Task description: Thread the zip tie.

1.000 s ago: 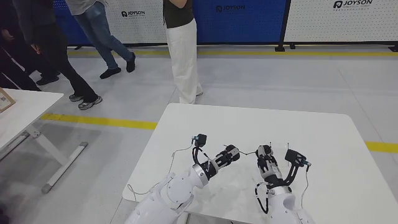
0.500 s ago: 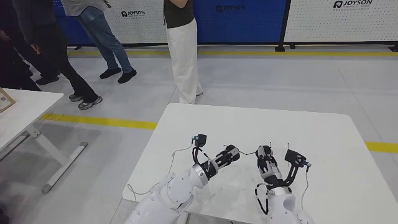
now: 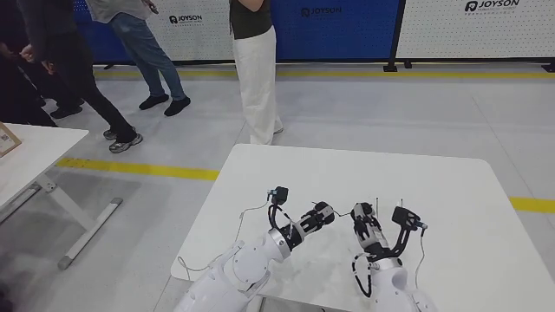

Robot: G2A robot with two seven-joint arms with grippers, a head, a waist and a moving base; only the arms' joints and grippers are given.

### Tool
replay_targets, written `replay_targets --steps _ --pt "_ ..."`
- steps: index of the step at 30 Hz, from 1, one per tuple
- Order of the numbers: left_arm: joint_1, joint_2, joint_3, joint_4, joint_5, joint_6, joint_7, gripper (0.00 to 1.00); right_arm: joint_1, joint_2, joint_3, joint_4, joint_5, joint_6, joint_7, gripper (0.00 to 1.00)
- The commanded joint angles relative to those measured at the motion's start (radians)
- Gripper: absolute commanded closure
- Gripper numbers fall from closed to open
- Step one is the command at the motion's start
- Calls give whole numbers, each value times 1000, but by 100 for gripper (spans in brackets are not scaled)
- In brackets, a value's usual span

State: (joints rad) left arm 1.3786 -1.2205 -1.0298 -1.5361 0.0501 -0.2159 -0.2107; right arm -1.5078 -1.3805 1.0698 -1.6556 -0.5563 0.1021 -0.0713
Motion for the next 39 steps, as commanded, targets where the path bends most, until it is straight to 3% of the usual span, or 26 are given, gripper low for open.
replay_targets --steps 1,11,15,18,25,39 --pt "0 0 0 0 0 0 0 100 1 0 4 3 14 -8 3 100" --pt "0 0 0 0 0 0 0 100 1 0 4 3 14 -8 3 100" --pt "1 -2 1 -4 -29 3 1 100 -2 -3 13 5 45 -35 -10 100" --pt "0 -2 -4 -6 -69 -12 -17 100 -5 -4 17 8 68 -59 -14 100" --pt "4 -1 -7 -9 -67 -26 -15 100 -6 -8 18 19 87 -90 -29 100" --pt "5 -2 -5 -1 -76 -47 -9 100 -22 -11 21 11 62 -100 -52 100"
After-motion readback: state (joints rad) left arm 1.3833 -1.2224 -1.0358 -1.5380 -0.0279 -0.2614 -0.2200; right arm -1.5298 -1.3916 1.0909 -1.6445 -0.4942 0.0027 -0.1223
